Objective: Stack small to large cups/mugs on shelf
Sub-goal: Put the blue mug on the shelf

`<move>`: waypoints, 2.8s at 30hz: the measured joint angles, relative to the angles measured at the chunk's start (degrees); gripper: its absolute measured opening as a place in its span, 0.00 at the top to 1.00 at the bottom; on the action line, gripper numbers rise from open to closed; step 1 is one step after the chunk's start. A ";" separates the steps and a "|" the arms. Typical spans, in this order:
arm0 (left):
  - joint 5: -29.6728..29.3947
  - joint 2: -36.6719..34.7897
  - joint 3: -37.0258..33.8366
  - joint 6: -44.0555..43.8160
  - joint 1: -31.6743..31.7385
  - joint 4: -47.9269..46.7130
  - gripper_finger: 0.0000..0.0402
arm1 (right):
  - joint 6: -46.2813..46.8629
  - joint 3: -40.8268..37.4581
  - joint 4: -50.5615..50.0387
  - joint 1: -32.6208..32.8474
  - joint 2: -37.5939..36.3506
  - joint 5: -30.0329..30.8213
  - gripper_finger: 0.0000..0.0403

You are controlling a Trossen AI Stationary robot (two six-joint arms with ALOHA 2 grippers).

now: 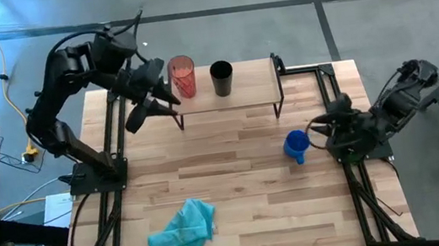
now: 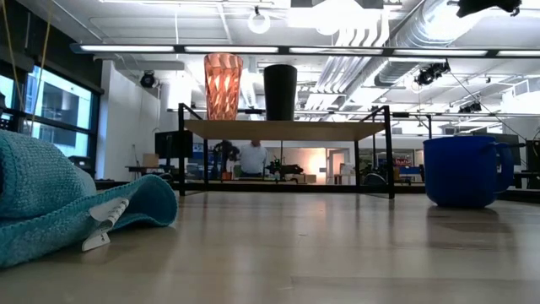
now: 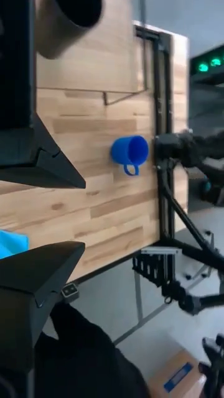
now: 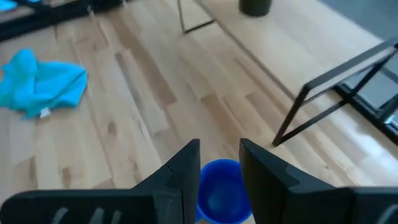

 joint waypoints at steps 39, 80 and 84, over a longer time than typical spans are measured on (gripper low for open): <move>-22.94 -38.39 -50.57 -10.39 0.21 47.81 0.66 | -7.46 -30.61 46.76 18.74 -9.80 45.59 0.74; -26.75 -57.08 -85.74 -24.29 0.21 69.50 0.66 | 47.49 -24.65 20.66 16.81 11.70 8.81 0.90; -26.72 -57.08 -85.74 -24.69 0.21 69.48 0.66 | 55.38 -19.97 8.23 16.81 13.88 4.03 0.90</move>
